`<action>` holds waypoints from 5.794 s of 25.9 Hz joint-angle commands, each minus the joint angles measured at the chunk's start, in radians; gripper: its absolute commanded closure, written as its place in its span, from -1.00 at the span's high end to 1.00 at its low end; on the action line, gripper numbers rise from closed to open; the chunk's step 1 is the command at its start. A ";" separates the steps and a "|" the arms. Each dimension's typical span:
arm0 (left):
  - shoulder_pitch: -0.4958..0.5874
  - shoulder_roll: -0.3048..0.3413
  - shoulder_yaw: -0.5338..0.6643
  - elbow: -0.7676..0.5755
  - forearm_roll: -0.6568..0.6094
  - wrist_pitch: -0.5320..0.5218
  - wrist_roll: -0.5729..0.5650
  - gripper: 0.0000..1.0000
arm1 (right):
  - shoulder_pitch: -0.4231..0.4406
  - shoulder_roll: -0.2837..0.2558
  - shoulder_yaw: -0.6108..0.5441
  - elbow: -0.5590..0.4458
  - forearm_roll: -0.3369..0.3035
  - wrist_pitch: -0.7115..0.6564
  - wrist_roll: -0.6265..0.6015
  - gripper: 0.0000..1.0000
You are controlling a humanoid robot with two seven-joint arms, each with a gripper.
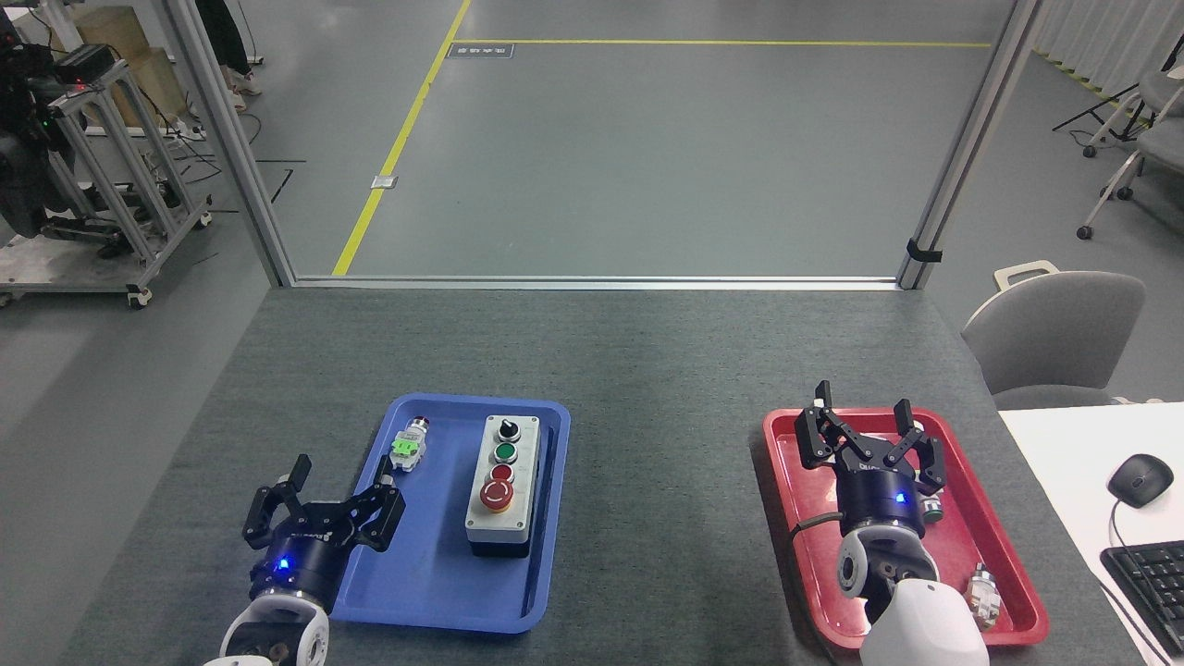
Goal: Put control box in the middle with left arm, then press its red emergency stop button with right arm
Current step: 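Move the left gripper toward the grey control box on the blue tray, then grasp the near end of the grey control box with the left gripper, then lift the control box off the blue tray and carry it toward the robot, then set the control box down between the trays and release the left gripper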
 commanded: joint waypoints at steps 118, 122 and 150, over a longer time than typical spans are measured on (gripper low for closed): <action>-0.146 -0.263 -0.824 0.356 -0.161 0.264 -0.069 -1.00 | -0.003 -0.057 0.000 -0.002 -0.017 -0.002 -0.001 1.00; -0.194 -0.264 -0.826 0.368 -0.158 0.259 -0.098 -1.00 | -0.005 -0.051 -0.008 -0.002 -0.031 0.001 -0.002 1.00; -0.025 0.042 -0.522 -0.069 0.143 0.104 -0.138 0.98 | -0.018 -0.053 -0.075 0.020 -0.069 -0.025 -0.060 0.87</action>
